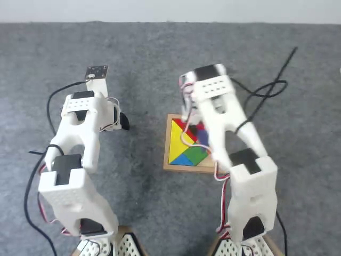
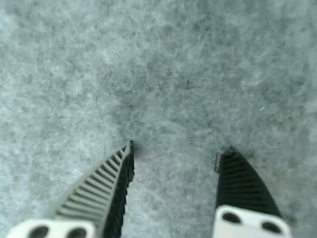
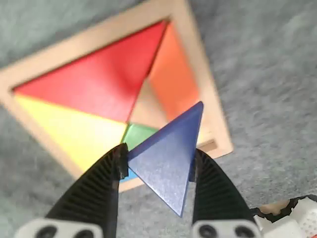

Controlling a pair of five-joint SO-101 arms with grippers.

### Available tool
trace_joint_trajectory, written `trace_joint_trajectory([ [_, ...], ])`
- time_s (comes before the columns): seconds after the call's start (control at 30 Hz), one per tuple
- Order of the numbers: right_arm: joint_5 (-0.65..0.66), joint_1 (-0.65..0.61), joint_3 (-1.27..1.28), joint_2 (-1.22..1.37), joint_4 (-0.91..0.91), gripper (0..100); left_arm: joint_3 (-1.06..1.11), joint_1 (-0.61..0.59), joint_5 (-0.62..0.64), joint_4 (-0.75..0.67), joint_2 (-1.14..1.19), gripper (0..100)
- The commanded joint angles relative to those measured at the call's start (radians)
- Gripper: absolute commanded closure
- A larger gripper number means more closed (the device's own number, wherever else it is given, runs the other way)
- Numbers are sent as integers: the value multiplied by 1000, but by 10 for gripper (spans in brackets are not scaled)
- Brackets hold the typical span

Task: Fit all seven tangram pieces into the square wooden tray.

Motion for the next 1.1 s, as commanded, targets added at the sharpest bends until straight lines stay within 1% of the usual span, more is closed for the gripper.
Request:
trace_joint_trajectory([
  [0.0, 278, -74, -35, -84, 15, 943, -4, -2, -14, -11, -54, 743],
  [0.1, 747, -90, -37, -76, 5, 947, -5, 0, -15, -9, -55, 743],
  [0.23, 1530, -65, -32, -67, 38, 947, -5, 2, -35, -9, -55, 743],
  [0.37, 1995, 10, 2, -65, 44, 947, -5, 2, -37, -9, -55, 743],
  [0.43, 2180, 22, 40, -65, 45, 947, -5, 3, -37, -9, -55, 743],
  [0.57, 2461, 21, 176, -65, 45, 951, -5, 3, -38, -9, -54, 743],
  [0.63, 2605, 24, 247, -71, 41, 978, -4, 2, -38, -9, -54, 743],
  [0.67, 2656, 24, 259, -70, 41, 990, -4, 2, -38, -11, -54, 743],
  [0.97, 2670, 36, 259, -68, -22, 981, -4, 3, -38, -11, -54, 743],
  [1.07, 2668, 38, 262, -73, -22, 946, -4, 3, -38, -11, -54, 743],
])
